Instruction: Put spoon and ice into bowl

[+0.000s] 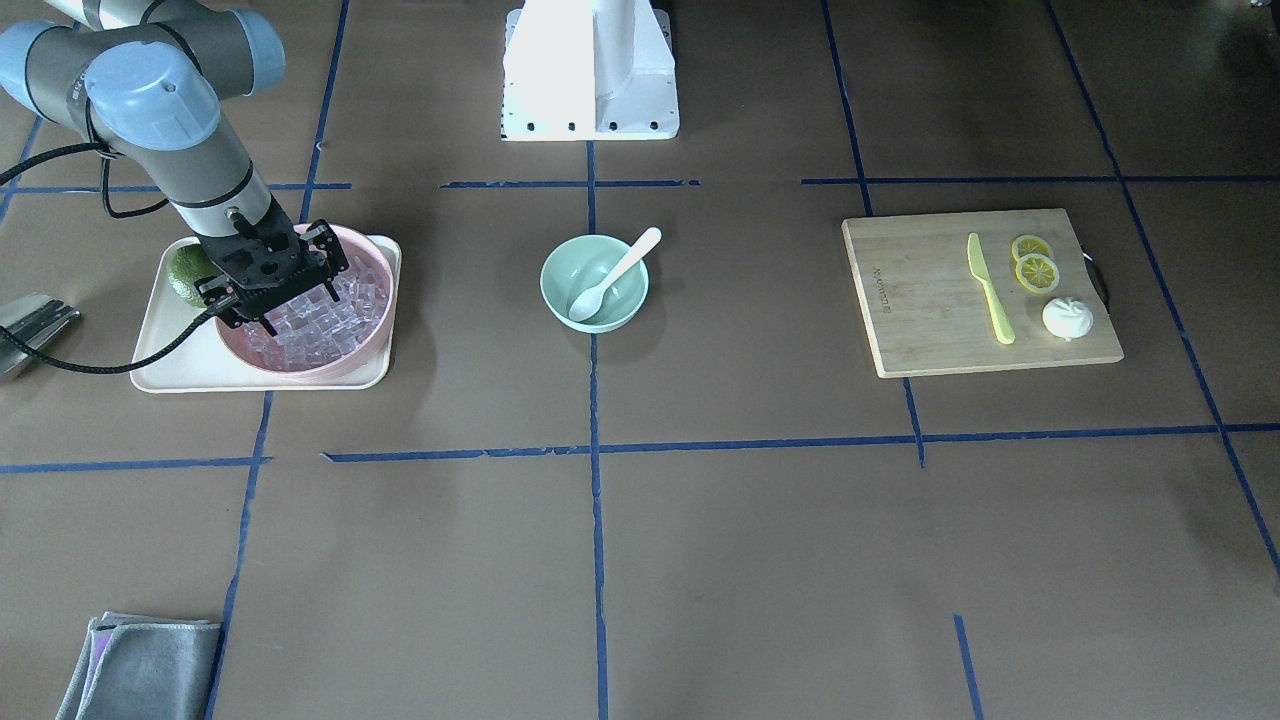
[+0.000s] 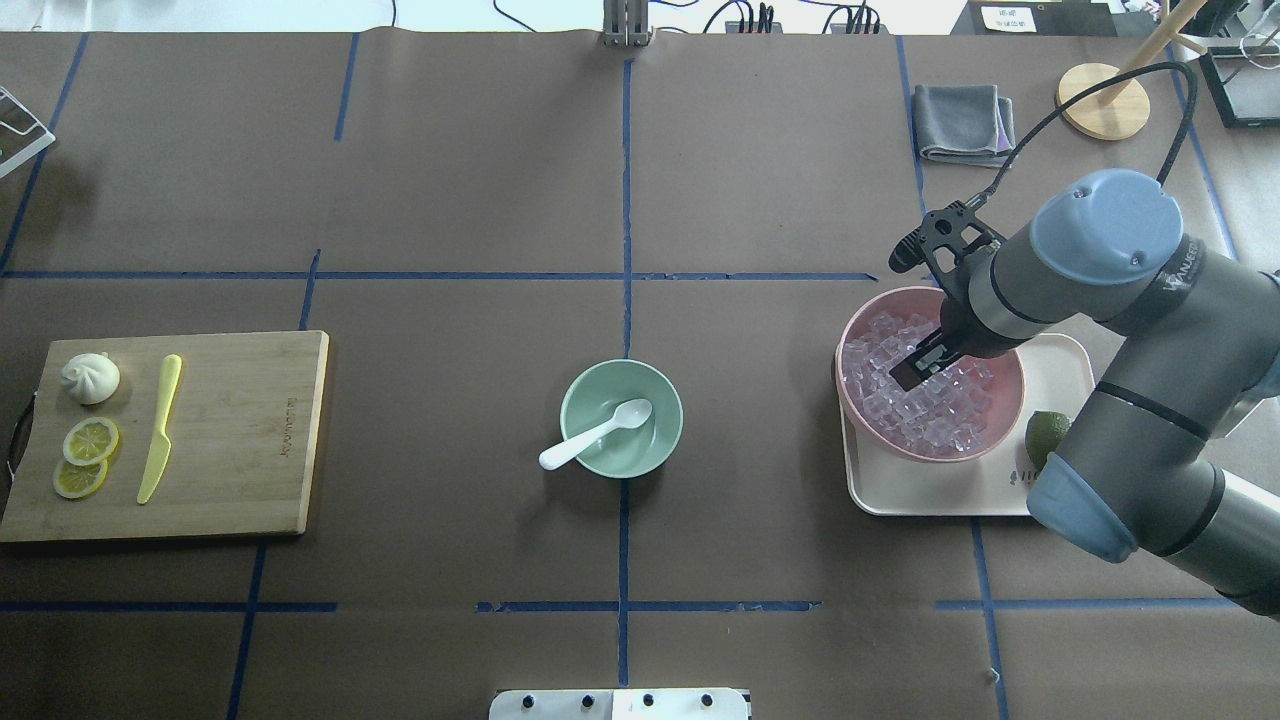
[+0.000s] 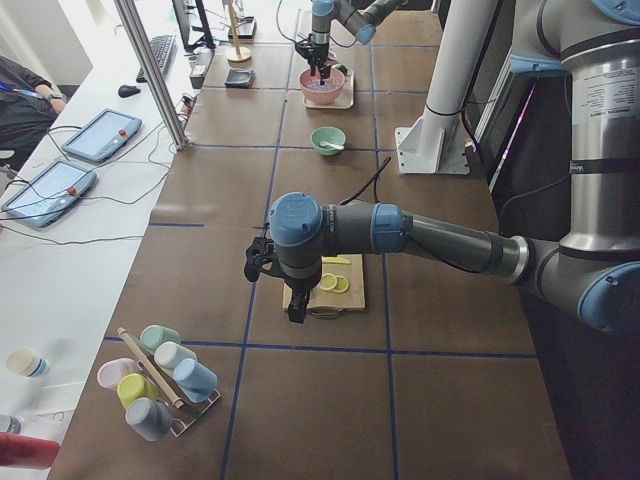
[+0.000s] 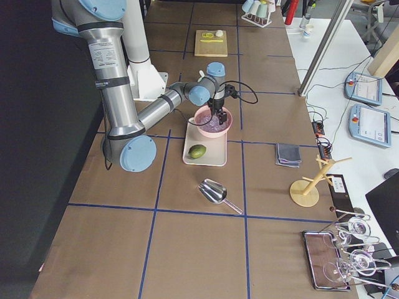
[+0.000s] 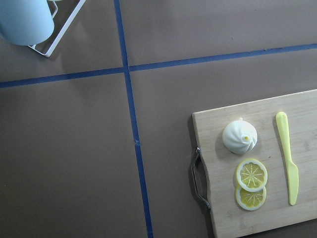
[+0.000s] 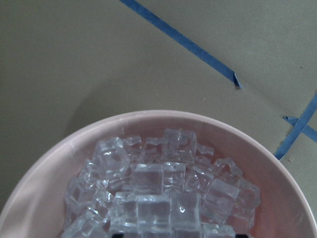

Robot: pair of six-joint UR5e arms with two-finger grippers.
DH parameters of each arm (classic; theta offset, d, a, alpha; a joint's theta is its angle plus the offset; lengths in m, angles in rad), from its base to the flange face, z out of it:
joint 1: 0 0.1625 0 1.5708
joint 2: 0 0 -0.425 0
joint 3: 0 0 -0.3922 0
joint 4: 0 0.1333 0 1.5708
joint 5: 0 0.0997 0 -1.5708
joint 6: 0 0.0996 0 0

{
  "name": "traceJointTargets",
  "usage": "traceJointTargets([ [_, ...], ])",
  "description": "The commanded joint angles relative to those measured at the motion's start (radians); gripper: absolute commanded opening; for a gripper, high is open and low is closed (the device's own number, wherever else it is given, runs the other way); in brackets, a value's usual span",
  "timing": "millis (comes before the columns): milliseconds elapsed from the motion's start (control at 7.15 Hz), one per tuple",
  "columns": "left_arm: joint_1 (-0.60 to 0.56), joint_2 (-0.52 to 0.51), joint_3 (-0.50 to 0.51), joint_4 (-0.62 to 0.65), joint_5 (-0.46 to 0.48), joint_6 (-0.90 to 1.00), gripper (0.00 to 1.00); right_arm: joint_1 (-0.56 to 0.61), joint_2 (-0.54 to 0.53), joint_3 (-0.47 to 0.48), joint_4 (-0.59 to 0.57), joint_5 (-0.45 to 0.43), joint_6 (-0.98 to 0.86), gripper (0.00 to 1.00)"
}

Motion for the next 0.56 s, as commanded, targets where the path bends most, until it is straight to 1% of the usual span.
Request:
traceJointTargets([
  [0, 0.000, 0.004, -0.001, 0.000, 0.000, 0.002, 1.00, 0.000, -0.033, 0.017, -0.002, 0.008, -0.012, 0.75],
  [140, 0.000, 0.004, -0.001, 0.000, 0.000, 0.000, 1.00, -0.001, -0.036, 0.020, -0.002, 0.012, -0.012, 0.71],
  [420, 0.000, 0.004, -0.001, 0.000, 0.000, 0.000, 1.00, -0.015, -0.027, 0.020, -0.004, 0.012, -0.004, 0.60],
])
